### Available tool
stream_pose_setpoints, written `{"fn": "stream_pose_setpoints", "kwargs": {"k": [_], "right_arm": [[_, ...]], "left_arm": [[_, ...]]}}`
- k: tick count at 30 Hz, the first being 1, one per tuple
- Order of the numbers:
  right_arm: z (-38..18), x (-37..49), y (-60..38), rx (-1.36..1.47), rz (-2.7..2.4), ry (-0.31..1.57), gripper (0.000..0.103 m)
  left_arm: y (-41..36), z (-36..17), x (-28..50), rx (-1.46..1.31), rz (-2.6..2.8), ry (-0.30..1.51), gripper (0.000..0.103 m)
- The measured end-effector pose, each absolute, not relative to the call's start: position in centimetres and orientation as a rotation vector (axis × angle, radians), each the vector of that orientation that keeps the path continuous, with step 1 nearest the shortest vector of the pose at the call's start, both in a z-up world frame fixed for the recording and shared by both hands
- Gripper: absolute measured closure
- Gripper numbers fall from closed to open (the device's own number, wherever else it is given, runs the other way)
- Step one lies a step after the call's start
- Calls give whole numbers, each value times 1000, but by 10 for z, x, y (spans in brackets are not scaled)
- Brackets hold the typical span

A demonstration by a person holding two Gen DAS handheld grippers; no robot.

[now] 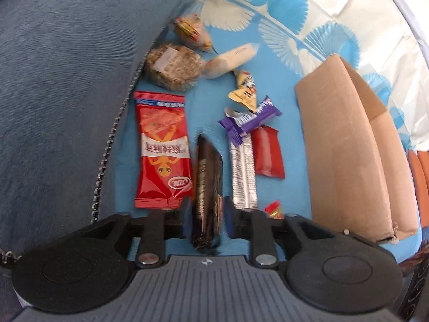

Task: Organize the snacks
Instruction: 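Grasp the dark brown chocolate bar pack with the left tool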

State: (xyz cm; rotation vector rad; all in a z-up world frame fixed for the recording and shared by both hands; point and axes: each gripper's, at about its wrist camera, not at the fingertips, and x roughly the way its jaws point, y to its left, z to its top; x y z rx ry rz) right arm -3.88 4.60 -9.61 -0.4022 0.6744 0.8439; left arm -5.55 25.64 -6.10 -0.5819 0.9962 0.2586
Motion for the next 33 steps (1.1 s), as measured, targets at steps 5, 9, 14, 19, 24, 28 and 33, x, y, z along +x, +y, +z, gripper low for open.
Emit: {"fn": "stream_pose_setpoints", "kwargs": {"k": [5, 9, 14, 19, 24, 28, 33], "right_arm": [[-98, -41, 45, -416, 851, 689, 83], [-99, -41, 45, -416, 853, 699, 82], [-100, -39, 45, -418, 853, 720, 78], [-106, -35, 46, -423, 841, 753, 78], [-110, -33, 44, -420, 837, 766, 77], [-111, -32, 44, -421, 838, 767, 77], [-112, -32, 44, -421, 837, 767, 77]], "left_arm": [[245, -60, -55, -515, 302, 1001, 51], [239, -61, -50, -467, 299, 1017, 51], [227, -66, -34, -399, 301, 1044, 51], [211, -73, -18, -293, 305, 1092, 49], [209, -81, -11, -272, 331, 1131, 48], [211, -84, -8, -271, 339, 1142, 46], [211, -85, -9, -274, 337, 1143, 46]]}}
